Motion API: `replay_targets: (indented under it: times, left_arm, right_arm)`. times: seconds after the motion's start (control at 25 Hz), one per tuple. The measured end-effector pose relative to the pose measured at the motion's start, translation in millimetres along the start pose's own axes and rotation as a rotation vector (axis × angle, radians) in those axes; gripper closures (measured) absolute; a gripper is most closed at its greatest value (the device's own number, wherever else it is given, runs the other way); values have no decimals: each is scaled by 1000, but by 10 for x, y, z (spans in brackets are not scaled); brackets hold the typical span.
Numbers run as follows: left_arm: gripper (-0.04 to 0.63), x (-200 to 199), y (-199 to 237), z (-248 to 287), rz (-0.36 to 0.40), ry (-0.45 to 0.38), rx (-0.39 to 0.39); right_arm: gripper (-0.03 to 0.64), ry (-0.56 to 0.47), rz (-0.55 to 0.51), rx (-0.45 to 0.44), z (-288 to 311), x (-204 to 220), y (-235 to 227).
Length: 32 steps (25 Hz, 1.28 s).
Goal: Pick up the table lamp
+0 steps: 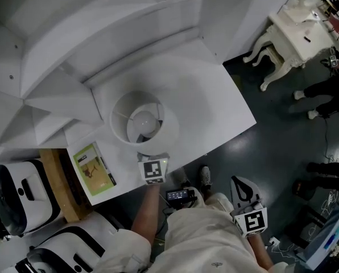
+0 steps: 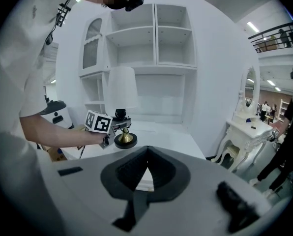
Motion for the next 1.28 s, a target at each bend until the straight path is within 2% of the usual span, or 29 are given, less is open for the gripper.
replay_targets:
  times: [0.24,0.68,1.04,1.28]
  left_arm:
    - [439,-301,-71,-146,21,3,2]
    - [440,-896,-328,-529,1,-26,15]
    - [440,-1190,-594,-879,3,-36,-18]
    - [442,-1311,-852,-1096,1,-41,-74]
  right_arm:
    - [604,-57,13,-41,24,-101,-22]
    - [604,-161,7,-93,-14,-240,-84]
    - [604,-233,11,-158,-56,-407,-135]
    - [604,-264,15,-206,-48,-400,-270]
Point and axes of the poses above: the fingertips, and each gripper's own axes: z forward along the fingers, y to its left, x out of its underside, the point moved 4 cm from there along -z, backward along the fingers, and after that the axes turned 14 degrees about x, right-handed, at the moved point
